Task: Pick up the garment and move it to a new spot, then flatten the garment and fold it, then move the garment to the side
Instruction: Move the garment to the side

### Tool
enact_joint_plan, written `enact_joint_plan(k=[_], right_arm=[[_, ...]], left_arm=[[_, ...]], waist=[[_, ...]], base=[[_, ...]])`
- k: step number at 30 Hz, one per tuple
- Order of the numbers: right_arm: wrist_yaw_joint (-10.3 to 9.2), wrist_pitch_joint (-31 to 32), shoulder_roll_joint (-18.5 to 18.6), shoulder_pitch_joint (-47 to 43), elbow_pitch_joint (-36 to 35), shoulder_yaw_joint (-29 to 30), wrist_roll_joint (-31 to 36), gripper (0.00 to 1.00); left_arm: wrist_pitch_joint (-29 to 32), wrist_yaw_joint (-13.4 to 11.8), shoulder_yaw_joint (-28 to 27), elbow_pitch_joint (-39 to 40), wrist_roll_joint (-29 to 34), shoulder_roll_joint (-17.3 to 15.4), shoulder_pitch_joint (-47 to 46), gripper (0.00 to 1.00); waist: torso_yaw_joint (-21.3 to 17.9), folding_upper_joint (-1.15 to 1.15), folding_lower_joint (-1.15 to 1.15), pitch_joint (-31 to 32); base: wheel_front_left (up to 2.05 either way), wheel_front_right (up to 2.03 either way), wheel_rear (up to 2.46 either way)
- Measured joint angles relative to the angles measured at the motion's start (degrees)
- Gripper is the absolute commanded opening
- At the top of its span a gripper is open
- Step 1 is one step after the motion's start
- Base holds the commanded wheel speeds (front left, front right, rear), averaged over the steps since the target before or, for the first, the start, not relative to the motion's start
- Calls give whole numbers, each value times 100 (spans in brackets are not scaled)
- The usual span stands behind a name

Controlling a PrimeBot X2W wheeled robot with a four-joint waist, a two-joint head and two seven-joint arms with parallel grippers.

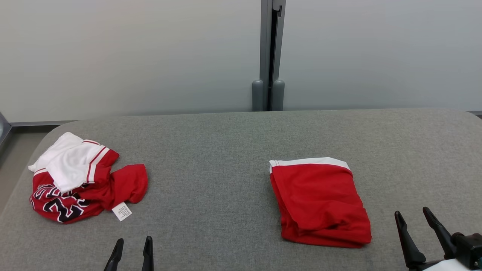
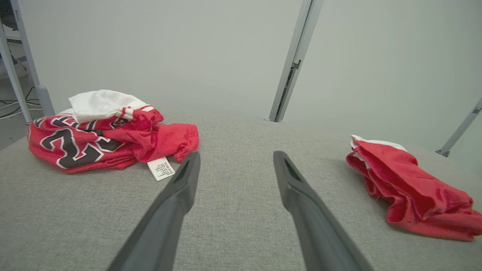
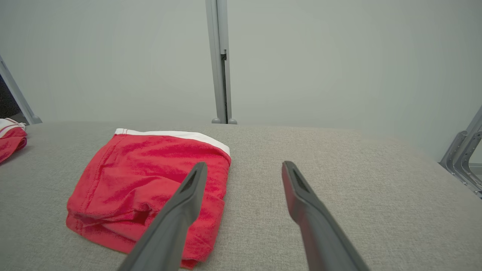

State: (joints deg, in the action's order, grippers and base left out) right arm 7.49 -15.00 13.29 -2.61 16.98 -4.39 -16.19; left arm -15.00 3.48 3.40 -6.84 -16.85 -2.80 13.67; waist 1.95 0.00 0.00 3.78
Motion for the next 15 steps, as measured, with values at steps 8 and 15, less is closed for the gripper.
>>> enact_joint_plan(k=[8,15], right_arm=[[0,24,8,136,110,-196,-610,100],[-1,1615,379,955,263,-762,-2078,100]], left_arm=[[0,7,-19,16,22,1,-7,100],[0,99,92,-11,108,-1,-233,100]], waist=[[59,0,0,-25],[178,0,0,-294]], base=[[0,0,0],[0,0,0]])
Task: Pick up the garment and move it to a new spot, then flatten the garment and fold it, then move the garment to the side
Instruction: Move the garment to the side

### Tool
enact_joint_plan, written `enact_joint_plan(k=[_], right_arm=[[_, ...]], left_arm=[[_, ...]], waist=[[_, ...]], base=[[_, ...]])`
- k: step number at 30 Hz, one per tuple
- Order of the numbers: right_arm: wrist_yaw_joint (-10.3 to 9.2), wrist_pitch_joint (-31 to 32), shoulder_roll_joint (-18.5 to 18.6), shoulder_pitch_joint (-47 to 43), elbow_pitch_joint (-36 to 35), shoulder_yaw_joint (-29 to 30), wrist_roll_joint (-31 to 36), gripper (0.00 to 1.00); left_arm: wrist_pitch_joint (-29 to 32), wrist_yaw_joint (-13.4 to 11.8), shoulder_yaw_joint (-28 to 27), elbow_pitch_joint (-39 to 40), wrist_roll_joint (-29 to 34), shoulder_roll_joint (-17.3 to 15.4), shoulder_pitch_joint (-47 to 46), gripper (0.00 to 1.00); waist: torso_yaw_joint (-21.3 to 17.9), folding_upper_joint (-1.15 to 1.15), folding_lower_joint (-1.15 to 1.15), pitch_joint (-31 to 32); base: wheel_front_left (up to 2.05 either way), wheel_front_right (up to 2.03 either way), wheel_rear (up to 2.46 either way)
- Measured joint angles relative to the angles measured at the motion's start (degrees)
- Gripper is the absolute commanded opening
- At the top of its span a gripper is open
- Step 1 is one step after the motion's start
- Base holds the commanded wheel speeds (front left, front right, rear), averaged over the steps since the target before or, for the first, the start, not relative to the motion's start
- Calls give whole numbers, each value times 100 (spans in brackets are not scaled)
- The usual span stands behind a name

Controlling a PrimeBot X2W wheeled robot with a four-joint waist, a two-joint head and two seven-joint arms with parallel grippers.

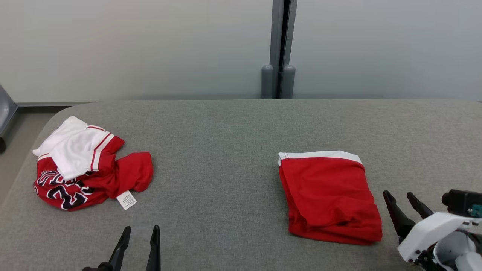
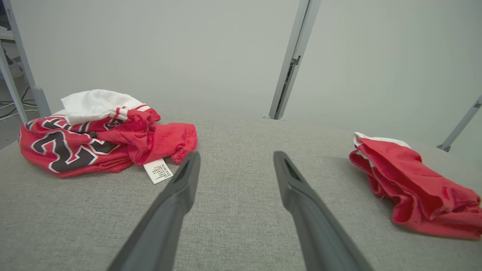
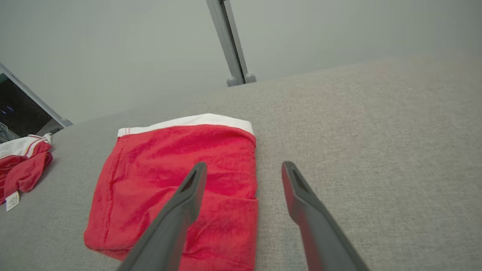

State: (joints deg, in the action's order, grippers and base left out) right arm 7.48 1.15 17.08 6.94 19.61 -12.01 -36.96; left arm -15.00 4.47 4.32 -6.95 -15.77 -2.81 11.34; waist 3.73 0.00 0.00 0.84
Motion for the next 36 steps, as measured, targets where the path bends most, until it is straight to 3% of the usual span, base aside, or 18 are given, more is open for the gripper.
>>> enact_joint_plan(k=[5,16,18,24,30,31,36], right_arm=[[0,921,46,504,467,-5,-377,100],[0,1578,-203,1056,1310,63,-672,100],[0,1655,-219,1168,1204,-43,-918,0],[1,1655,-58,1522,900,-231,-1350,0],[0,1615,727,1918,961,-87,-1215,0],[0,1636,1009,2074,1028,-13,-1085,0],[0,1631,1646,2624,1357,328,-643,0]], left_arm=[[1,7,88,-31,-7,1,-229,100],[0,-4,185,-56,-88,2,-487,100],[1,-24,185,-53,-99,-2,-491,100],[-8,-52,176,119,-125,-1,-700,100],[-11,59,205,264,166,3,-1121,100],[-12,111,261,283,289,1,-1271,100],[-13,203,468,361,493,-49,-1555,100]], waist=[[173,0,0,-286],[544,0,0,-757],[520,0,0,-845],[89,0,0,-1095],[-518,0,0,-1583],[-688,0,0,-1817],[-1019,0,0,-2419]], base=[[0,0,0],[0,0,0],[0,0,0],[0,0,0],[0,0,0],[0,0,0],[0,0,0]])
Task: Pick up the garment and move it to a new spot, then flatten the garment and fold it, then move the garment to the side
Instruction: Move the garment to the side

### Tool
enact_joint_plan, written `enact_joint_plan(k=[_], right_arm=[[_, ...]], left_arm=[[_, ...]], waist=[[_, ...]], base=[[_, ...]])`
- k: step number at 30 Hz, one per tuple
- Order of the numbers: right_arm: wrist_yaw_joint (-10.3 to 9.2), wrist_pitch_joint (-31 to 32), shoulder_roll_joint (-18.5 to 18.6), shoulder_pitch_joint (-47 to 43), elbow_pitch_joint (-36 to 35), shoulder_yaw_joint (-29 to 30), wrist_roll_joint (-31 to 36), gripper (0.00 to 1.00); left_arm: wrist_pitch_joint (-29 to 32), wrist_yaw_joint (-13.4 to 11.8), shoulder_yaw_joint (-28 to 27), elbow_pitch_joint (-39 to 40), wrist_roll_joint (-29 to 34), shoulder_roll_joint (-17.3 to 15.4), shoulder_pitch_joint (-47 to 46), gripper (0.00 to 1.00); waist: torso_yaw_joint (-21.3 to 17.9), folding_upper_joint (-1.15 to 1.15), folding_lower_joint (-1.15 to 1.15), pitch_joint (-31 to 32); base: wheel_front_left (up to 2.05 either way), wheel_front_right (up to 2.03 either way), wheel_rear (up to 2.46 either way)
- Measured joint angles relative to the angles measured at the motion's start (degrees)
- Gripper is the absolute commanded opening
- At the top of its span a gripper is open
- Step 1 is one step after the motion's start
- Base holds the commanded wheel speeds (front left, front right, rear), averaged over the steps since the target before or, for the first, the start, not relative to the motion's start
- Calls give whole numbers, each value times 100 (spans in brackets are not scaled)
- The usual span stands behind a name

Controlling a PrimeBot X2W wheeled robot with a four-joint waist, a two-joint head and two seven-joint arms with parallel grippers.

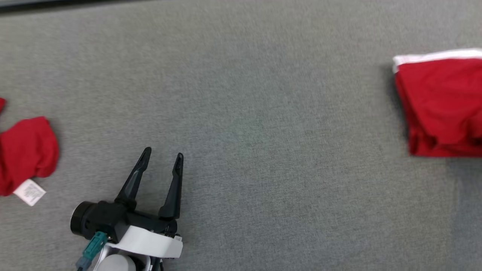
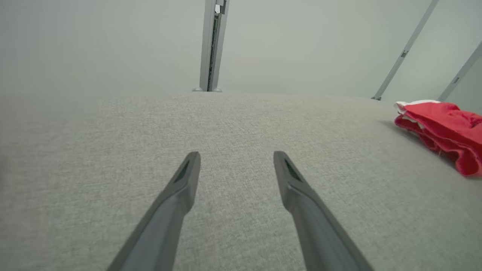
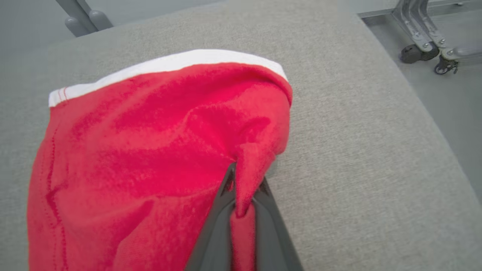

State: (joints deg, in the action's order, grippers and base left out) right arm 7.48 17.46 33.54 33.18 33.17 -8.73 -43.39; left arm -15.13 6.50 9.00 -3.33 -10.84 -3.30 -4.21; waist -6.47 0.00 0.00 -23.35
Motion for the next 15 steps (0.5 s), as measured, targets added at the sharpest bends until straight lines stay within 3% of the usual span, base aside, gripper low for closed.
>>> enact_joint_plan(k=[8,9,10,11,15], right_arm=[[1,121,740,1029,731,205,1179,0],[2,121,802,1134,810,210,1332,7],[2,126,849,1239,893,216,1489,33],[2,125,879,1338,981,247,1616,97],[2,143,866,1573,1279,311,1986,100]], left_arm=[[-27,33,134,186,96,-21,-54,100],[-29,35,131,209,100,-5,-53,100],[-29,44,130,229,103,11,-43,100],[-31,46,127,252,103,21,-35,100],[-36,44,75,311,81,51,-31,100]], waist=[[-43,0,0,-651],[4,0,0,-675],[48,0,0,-702],[84,0,0,-730],[191,0,0,-800]], base=[[0,0,0],[0,0,0],[0,0,0],[0,0,0],[0,0,0]])
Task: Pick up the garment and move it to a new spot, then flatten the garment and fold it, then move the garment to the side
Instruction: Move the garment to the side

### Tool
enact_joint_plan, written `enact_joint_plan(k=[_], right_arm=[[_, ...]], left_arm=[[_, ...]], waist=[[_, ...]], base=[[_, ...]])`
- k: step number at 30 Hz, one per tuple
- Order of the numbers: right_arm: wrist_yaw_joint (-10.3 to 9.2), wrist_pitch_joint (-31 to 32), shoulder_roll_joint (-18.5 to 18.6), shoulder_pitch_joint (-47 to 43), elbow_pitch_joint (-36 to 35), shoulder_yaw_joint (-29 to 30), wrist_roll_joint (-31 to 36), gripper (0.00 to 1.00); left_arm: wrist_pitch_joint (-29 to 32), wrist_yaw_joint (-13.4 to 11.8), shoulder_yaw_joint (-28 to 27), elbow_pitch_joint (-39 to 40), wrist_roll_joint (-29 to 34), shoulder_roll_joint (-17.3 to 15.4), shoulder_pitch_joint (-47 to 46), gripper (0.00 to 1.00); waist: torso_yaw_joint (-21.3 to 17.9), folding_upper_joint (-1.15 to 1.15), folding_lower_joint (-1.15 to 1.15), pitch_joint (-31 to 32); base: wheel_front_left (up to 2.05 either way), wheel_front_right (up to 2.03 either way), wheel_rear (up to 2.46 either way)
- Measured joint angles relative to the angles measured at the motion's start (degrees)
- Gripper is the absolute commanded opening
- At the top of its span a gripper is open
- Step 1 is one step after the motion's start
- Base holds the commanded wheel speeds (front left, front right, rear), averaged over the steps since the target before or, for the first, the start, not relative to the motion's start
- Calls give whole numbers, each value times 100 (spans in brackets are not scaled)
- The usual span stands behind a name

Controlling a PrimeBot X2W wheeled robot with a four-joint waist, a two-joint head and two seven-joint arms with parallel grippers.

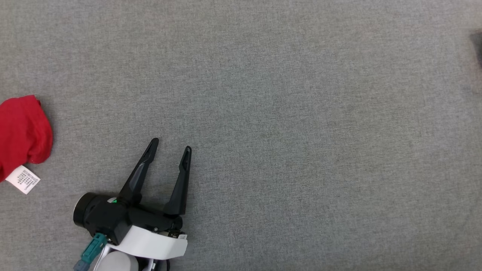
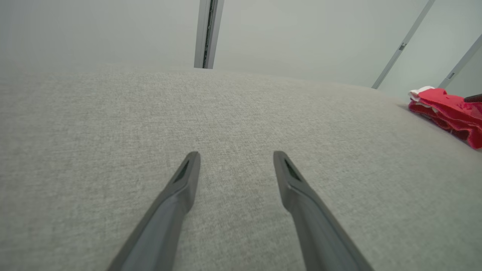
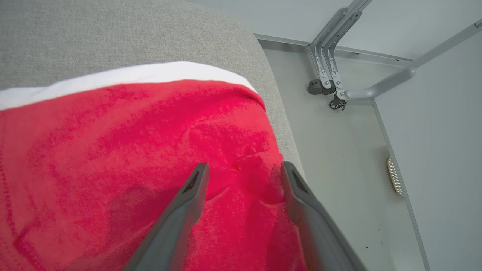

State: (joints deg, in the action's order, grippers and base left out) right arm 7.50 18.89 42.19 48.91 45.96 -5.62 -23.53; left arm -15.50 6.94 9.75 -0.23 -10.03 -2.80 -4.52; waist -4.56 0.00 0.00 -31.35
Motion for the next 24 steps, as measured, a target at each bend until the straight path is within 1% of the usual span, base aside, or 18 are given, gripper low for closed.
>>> enact_joint_plan(k=[3,5,7,10,12,14,16,20,24], right_arm=[[0,-219,-51,-7,-33,-60,230,100],[0,-592,-65,-62,-210,46,207,100],[-1,-1022,-227,-256,-575,109,113,100],[1,-1486,-680,-891,-1136,104,22,100],[1,-1745,-907,-1446,-1512,147,51,100],[0,-1983,-1117,-1961,-1820,275,236,100],[0,-2210,-1406,-2516,-2080,415,478,100],[0,-2692,-2071,-3522,-2654,434,915,100],[0,-3106,-2684,-4453,-3007,460,1128,100]], left_arm=[[10,-20,-54,-65,-69,-2,-1,100],[19,-45,-98,-151,-132,-5,15,100],[34,-55,-144,-255,-212,-10,79,100],[36,-92,-234,-414,-324,-10,285,100],[36,-124,-305,-454,-383,-8,455,100],[35,-151,-365,-468,-448,-7,604,100],[36,-197,-427,-482,-486,-2,788,100],[35,-244,-623,-569,-532,-3,1157,100],[35,-226,-780,-699,-528,-4,1451,100]], waist=[[17,0,0,101],[19,0,0,230],[17,0,0,401],[7,0,0,755],[1,0,0,1047],[2,0,0,1357],[11,0,0,1683],[51,0,0,2320],[130,0,0,2880]], base=[[0,0,0],[0,0,0],[0,0,0],[0,0,0],[0,0,0],[0,0,0],[0,0,0],[0,0,0],[0,0,0]])
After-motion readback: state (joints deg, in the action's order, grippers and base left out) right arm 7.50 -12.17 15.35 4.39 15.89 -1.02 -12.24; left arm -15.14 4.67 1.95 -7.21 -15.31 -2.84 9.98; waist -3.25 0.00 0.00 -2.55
